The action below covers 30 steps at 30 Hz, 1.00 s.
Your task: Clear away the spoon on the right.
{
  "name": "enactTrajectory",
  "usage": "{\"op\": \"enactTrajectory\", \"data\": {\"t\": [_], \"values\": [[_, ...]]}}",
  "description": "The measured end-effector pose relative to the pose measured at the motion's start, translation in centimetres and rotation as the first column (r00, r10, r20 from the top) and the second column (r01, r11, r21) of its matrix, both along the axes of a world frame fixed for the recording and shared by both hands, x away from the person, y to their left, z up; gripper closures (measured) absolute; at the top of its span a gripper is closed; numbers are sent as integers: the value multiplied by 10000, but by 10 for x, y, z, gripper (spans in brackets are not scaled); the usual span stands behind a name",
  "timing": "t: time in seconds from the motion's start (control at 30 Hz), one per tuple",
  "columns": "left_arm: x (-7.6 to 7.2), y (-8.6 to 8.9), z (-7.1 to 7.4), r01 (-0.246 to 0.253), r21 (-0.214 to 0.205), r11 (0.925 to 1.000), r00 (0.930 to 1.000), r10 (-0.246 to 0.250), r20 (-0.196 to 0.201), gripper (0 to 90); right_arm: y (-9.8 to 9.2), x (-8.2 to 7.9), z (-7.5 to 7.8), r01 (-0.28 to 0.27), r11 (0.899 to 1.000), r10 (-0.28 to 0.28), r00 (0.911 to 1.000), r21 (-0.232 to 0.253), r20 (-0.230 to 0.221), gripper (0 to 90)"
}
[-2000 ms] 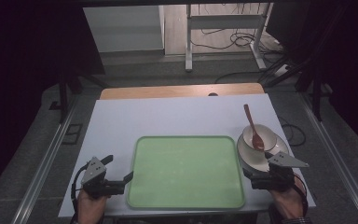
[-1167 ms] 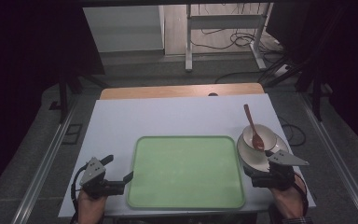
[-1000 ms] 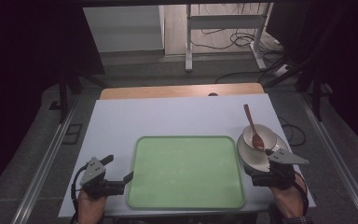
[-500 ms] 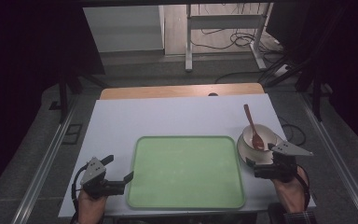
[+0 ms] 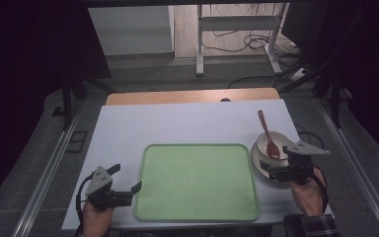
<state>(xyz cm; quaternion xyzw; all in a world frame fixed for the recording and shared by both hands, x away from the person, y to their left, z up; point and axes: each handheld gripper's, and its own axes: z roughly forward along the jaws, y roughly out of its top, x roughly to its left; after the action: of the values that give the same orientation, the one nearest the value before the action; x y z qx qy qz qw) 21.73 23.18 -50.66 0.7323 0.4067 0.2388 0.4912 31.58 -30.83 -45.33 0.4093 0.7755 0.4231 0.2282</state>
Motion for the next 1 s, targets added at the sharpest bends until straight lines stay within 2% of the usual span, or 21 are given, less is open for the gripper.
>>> {"op": "enactTrajectory", "data": {"t": [0.17,0.43,0.63,0.73,0.8,0.93,1.0], "values": [[0,0,0,-7,-2,10000,10000,7,1,25,0,8,2,291,9995,-292,9995,-122,-97,0],[0,0,0,-25,3,10000,10000,25,-13,25,3,18,5,440,9980,-449,9988,-448,-203,0],[0,0,0,-19,-1,10000,10000,19,-24,25,5,30,6,498,9976,-528,9965,-481,-640,0],[0,-1,0,-2,40,10000,10000,2,-24,25,6,33,7,545,9971,-581,9959,-528,-687,0],[0,-1,-1,-15,23,10000,10000,15,-25,25,7,36,8,599,9958,-652,9949,-691,-769,12],[0,0,0,-45,-13,10000,10000,45,-14,25,5,45,11,827,9938,-885,9930,-745,-779,152],[0,0,0,-42,-3,10000,10000,42,-14,25,5,47,11,892,9926,-957,9924,-826,-778,178]]}}
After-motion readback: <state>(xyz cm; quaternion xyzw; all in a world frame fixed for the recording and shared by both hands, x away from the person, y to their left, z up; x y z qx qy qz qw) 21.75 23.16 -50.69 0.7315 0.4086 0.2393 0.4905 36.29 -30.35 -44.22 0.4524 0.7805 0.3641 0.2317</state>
